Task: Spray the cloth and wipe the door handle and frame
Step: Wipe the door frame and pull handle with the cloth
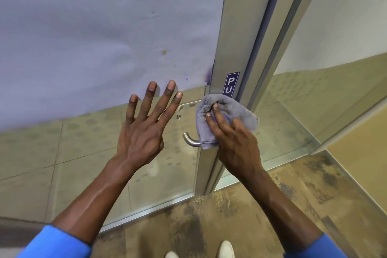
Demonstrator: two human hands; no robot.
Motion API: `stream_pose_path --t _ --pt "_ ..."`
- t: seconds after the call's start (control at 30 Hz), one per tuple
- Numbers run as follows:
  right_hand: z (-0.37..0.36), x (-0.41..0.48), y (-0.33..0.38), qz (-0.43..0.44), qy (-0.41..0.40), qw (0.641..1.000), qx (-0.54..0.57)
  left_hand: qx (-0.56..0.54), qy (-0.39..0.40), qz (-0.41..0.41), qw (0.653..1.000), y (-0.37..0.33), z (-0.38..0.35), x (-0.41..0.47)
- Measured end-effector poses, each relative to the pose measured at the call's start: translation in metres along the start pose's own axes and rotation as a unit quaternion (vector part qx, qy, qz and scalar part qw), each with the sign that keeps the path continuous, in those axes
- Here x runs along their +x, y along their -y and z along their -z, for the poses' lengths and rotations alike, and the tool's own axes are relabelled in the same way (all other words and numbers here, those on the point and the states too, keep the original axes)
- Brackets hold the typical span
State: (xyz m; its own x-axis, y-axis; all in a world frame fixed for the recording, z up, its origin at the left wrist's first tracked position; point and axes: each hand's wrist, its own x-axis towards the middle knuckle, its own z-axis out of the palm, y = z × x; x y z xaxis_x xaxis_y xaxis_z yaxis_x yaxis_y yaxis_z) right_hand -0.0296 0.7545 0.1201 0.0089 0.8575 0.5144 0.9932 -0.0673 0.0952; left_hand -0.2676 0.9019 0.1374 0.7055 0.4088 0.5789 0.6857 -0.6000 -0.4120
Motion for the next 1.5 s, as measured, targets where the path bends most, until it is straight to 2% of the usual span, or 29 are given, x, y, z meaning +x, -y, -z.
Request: stream_pose_path --t 0.13,0.2,0.23,0.27,0.3,0.4,0.47,0.5,0.53,0.63,0.77,0.8,0.9,0.97,1.03,1.13,1.2,1.3,1.5 --pt "0.004 -0.017 -0.022 0.077 0.074 0.994 0.032 -0.002 -0.004 0.0 1.0 -0.001 0.001 0.001" --pt "0.007 -0.025 -0.028 0.014 0.054 0.995 0.083 -0.006 -0.003 0.002 1.0 -0.001 0.001 0.0" --pt "0.007 -0.031 -0.03 -0.056 0.027 0.987 0.145 -0.009 -0.004 0.003 1.0 -0.001 0.001 0.0" --pt "0.006 -0.039 -0.029 -0.142 -0.015 0.964 0.222 -0.012 -0.003 0.003 1.0 -0.001 0.001 0.0" --pt "0.006 -0.049 -0.025 -0.231 -0.062 0.924 0.299 -0.014 -0.003 0.002 1.0 -0.001 0.001 0.0" --pt "-0.01 -0.081 0.004 -0.461 -0.174 0.756 0.432 -0.018 0.0 0.005 1.0 -0.001 0.001 0.0" --pt "-0.031 -0.102 0.029 -0.565 -0.188 0.648 0.475 -0.017 -0.001 0.005 1.0 -0.001 0.001 0.0" --pt "-0.041 -0.11 0.041 -0.595 -0.178 0.608 0.495 -0.015 -0.002 0.004 1.0 -0.001 0.001 0.0" --pt "-0.051 -0.115 0.055 -0.613 -0.163 0.578 0.514 -0.014 -0.003 0.004 1.0 -0.001 0.001 0.001" --pt "-0.068 -0.114 0.09 -0.618 -0.133 0.529 0.566 -0.013 -0.006 0.006 1.0 -0.001 0.001 0.0" --pt "-0.075 -0.075 0.12 -0.588 -0.162 0.44 0.659 -0.009 -0.01 0.001 1.0 0.001 0.001 0.0" --pt "-0.075 -0.063 0.126 -0.58 -0.162 0.437 0.668 -0.007 -0.012 0.001 1.0 0.001 0.001 0.0" --pt "-0.075 -0.032 0.138 -0.558 -0.157 0.486 0.654 -0.003 -0.014 0.003 1.0 0.001 0.001 0.001" --pt "-0.082 -0.023 0.145 -0.546 -0.151 0.537 0.625 -0.004 -0.015 0.001 1.0 0.001 0.0 0.0" --pt "-0.089 -0.025 0.15 -0.515 -0.141 0.624 0.571 -0.007 -0.018 0.001 1.0 0.002 -0.001 0.0" --pt "-0.104 -0.036 0.15 -0.416 -0.107 0.797 0.425 -0.009 -0.022 0.007 1.0 0.001 -0.002 0.0" --pt "-0.11 -0.036 0.146 -0.349 -0.105 0.872 0.326 -0.008 -0.025 0.008 1.0 -0.001 -0.003 0.0" --pt "-0.113 -0.033 0.134 -0.291 -0.125 0.918 0.239 -0.007 -0.026 0.009 1.0 0.0 -0.005 0.0" --pt "-0.112 -0.044 0.116 -0.271 -0.042 0.952 0.139 -0.005 -0.028 0.01 1.0 0.001 -0.008 -0.002"
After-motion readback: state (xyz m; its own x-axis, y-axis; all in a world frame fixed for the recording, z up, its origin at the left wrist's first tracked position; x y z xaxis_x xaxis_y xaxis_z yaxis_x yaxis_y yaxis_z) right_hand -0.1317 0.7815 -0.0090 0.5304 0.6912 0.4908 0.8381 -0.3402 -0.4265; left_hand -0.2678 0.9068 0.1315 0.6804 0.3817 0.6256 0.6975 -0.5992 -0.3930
